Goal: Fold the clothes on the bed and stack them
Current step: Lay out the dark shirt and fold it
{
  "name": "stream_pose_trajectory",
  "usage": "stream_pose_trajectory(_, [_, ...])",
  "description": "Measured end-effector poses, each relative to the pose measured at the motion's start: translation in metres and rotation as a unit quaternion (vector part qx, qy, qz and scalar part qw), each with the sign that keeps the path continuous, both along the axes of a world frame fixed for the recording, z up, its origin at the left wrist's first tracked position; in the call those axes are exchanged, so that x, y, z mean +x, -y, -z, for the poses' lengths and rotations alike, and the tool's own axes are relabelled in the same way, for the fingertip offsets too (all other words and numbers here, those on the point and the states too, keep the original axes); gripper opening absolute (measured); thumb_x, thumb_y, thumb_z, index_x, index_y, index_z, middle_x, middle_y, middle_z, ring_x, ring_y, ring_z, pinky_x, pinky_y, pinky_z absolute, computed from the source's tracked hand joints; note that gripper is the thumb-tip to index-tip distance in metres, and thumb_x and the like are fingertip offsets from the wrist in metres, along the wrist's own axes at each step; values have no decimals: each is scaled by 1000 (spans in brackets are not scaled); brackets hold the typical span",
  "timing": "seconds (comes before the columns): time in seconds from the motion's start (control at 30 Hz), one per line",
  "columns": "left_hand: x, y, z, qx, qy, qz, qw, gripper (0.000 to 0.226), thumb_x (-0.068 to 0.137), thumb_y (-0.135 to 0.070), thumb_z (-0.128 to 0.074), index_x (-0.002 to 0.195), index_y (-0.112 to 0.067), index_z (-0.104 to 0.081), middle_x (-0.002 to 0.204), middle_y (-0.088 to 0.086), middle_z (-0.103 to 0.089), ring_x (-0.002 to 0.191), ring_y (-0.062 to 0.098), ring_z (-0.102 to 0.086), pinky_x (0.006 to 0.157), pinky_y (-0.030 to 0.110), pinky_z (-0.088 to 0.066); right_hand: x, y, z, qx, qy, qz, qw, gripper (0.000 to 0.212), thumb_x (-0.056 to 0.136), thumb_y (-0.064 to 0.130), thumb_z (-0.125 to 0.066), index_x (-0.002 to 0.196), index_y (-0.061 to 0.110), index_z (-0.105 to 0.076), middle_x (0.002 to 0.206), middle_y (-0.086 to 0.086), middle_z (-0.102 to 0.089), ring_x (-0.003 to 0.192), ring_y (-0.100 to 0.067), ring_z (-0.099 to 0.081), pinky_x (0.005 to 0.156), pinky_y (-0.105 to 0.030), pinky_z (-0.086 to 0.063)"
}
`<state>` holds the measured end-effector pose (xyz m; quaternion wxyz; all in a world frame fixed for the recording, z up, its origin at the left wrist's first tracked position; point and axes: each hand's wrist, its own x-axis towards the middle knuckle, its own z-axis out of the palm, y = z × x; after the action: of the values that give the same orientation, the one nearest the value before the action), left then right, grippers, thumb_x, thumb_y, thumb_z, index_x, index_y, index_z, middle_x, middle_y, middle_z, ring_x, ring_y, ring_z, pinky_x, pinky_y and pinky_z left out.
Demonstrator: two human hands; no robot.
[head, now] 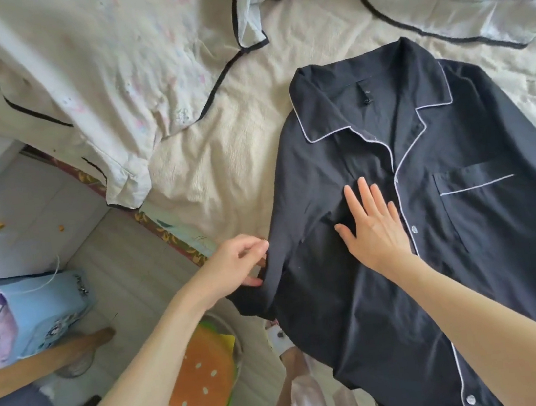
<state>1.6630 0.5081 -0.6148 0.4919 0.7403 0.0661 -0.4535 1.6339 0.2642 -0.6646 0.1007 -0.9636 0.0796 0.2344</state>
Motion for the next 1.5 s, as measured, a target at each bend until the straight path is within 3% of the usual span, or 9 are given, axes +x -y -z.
stream_pose_trajectory(0.1, [-5, 15, 6, 65, 131, 120, 982, 31, 100, -25, -44, 124, -11, -59, 136, -5, -43, 121, 11, -47, 97, 25, -44, 0, -2, -2, 25, 10, 24, 999, 65, 99, 39, -39, 153, 20, -8, 160, -3, 4, 147, -25, 4, 117, -47, -6])
stream_pose_trajectory(0.27, [-32, 39, 24, 165, 345, 335, 861, 48, 93, -4, -44, 139, -21, -46, 149, 3, -24, 132, 27, -27, 107, 43, -35, 9, -19, -6, 199, 33, 205, 958, 59, 98, 50, -32, 151, 26, -19, 160, 3, -1, 147, -15, 7, 117, -45, 4])
stream_pose_trajectory(0.4, [-30, 47, 36, 110, 315, 123, 934, 35, 90, 8, -47, 111, -11, -68, 133, 6, -43, 126, 19, -39, 106, 18, -31, 9, -21, -2, 130, -19, 133, 982, 72, 92, 62, -35, 151, 32, -8, 160, 3, 7, 146, -20, 12, 116, -50, 1])
stream_pose_trajectory(0.5, [-17, 42, 38, 92, 219, -73, 969, 15, 92, -7, -56, 103, -16, -58, 110, -4, -52, 105, 14, -55, 81, -1, -34, 10, -20, 4, 103, -23, 113, 988, 71, 93, 60, -32, 152, 31, -4, 160, 2, 10, 146, -22, 12, 117, -51, -2])
stream_pose_trajectory(0.7, [-1, 26, 39, 129, 65, 0, 989, 28, 88, -31, -65, 95, -5, -66, 98, 11, -69, 94, 25, -63, 79, 35, -49, 7, -19, 7, 104, -27, 110, 988, 73, 93, 61, -33, 152, 32, -3, 160, 3, 11, 146, -20, 13, 117, -49, -1])
stream_pose_trajectory(0.93, [37, -38, 4, -115, -5, -287, 951, 12, 86, -15, -60, 96, -9, -63, 99, 4, -73, 93, 16, -68, 82, 33, -47, 5, -14, 2, 95, -30, 92, 991, 70, 95, 55, -38, 152, 32, -3, 160, 3, 8, 147, -20, 9, 117, -48, -6])
stream_pose_trajectory(1.13, [92, -47, -13, -34, 17, -223, 974, 31, 86, -43, -59, 93, -13, -60, 92, 0, -67, 84, 14, -60, 72, 28, -44, 7, -16, -2, 69, -35, 85, 993, 70, 94, 54, -40, 152, 32, -6, 160, 2, 6, 147, -21, 6, 116, -49, -11])
stream_pose_trajectory(1.3, [121, -41, -8, 96, 40, -4, 995, 36, 85, -59, -57, 100, -29, -69, 104, -12, -69, 97, 6, -62, 88, 30, -47, 17, -23, -7, 20, 73, 89, 993, 59, 95, 49, -43, 147, 23, -32, 157, -6, -22, 144, -24, -17, 115, -50, -13])
stream_pose_trajectory(1.5, [113, -35, 10, 139, 213, -163, 953, 16, 88, -22, -64, 80, -28, -52, 88, -8, -57, 80, 9, -53, 73, 23, -40, 50, -18, -18, 7, 95, 74, 993, 42, 96, 42, -46, 127, 15, -56, 133, -10, -52, 123, -29, -46, 98, -41, -31])
